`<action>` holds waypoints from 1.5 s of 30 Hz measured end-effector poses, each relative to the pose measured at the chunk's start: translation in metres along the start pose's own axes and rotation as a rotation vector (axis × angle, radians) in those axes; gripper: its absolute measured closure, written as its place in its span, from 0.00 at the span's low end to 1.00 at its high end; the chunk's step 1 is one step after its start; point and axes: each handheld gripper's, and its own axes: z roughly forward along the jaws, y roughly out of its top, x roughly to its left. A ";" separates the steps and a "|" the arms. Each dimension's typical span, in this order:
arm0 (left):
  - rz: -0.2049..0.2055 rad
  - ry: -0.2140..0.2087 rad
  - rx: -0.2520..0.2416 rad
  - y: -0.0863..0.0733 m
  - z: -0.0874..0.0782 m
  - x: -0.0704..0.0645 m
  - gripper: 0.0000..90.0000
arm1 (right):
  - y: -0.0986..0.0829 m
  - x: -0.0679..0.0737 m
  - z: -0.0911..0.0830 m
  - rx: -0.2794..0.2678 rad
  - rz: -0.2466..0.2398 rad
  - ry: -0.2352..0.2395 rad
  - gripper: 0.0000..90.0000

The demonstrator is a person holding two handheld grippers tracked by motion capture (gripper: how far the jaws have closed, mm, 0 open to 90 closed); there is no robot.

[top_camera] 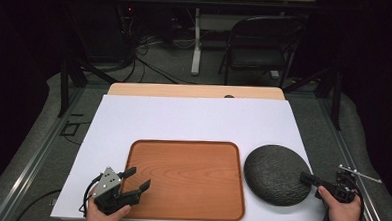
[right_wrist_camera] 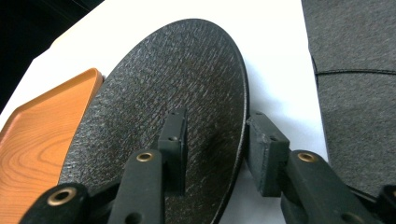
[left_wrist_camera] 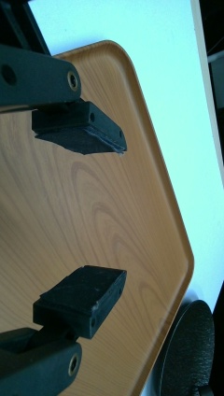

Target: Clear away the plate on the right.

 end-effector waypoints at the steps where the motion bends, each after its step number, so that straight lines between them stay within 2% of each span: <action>1: -0.001 -0.002 -0.003 0.000 0.000 0.000 0.36 | 0.000 0.001 -0.001 0.000 -0.003 -0.002 0.71; 3: -0.003 0.000 -0.005 0.000 0.000 0.000 0.36 | 0.001 0.002 -0.003 -0.007 -0.017 -0.005 0.72; 4: -0.004 0.000 -0.005 0.000 0.001 0.000 0.36 | 0.002 0.004 -0.004 -0.007 -0.005 0.001 0.72; 7: -0.005 0.000 -0.005 0.000 0.001 0.000 0.36 | 0.003 0.007 -0.005 -0.010 -0.010 0.001 0.73; 8: -0.006 0.000 -0.005 0.000 0.001 0.000 0.36 | 0.003 0.007 -0.006 -0.023 -0.028 0.000 0.73; 11: -0.007 -0.002 -0.007 0.000 0.001 0.001 0.36 | 0.004 0.011 -0.008 -0.025 -0.010 0.004 0.76; 18: -0.007 -0.002 -0.006 0.000 0.001 0.001 0.36 | 0.007 0.014 -0.011 -0.034 -0.020 0.000 0.80; 23: -0.007 -0.003 -0.006 0.000 0.001 0.001 0.36 | 0.010 0.017 -0.012 -0.024 -0.018 -0.019 0.86; 26: -0.010 -0.002 -0.003 0.000 0.001 0.001 0.37 | 0.012 0.018 -0.012 -0.017 -0.015 -0.021 0.87; 29: -0.010 -0.002 -0.002 0.000 0.000 0.001 0.37 | 0.014 0.018 -0.013 -0.005 0.011 -0.012 0.88; 30: -0.014 -0.003 -0.004 -0.001 0.001 0.001 0.37 | 0.015 0.018 -0.013 -0.002 0.035 0.002 0.89; 33: -0.018 0.000 -0.003 -0.001 0.001 0.001 0.37 | 0.017 0.017 -0.015 0.005 0.039 0.011 0.91; 34: -0.018 -0.001 0.003 0.000 0.000 0.002 0.37 | 0.018 0.018 -0.015 0.010 0.064 0.028 0.92; 37: -0.018 -0.001 0.003 -0.001 0.000 0.002 0.37 | 0.021 0.018 -0.015 0.015 0.075 0.040 0.93; 41: -0.018 0.001 0.004 -0.001 0.001 0.002 0.37 | 0.028 0.021 -0.014 0.042 0.072 0.048 0.94; 45: -0.020 -0.003 0.004 -0.001 0.001 0.003 0.37 | 0.039 0.028 -0.013 0.078 0.041 0.051 0.95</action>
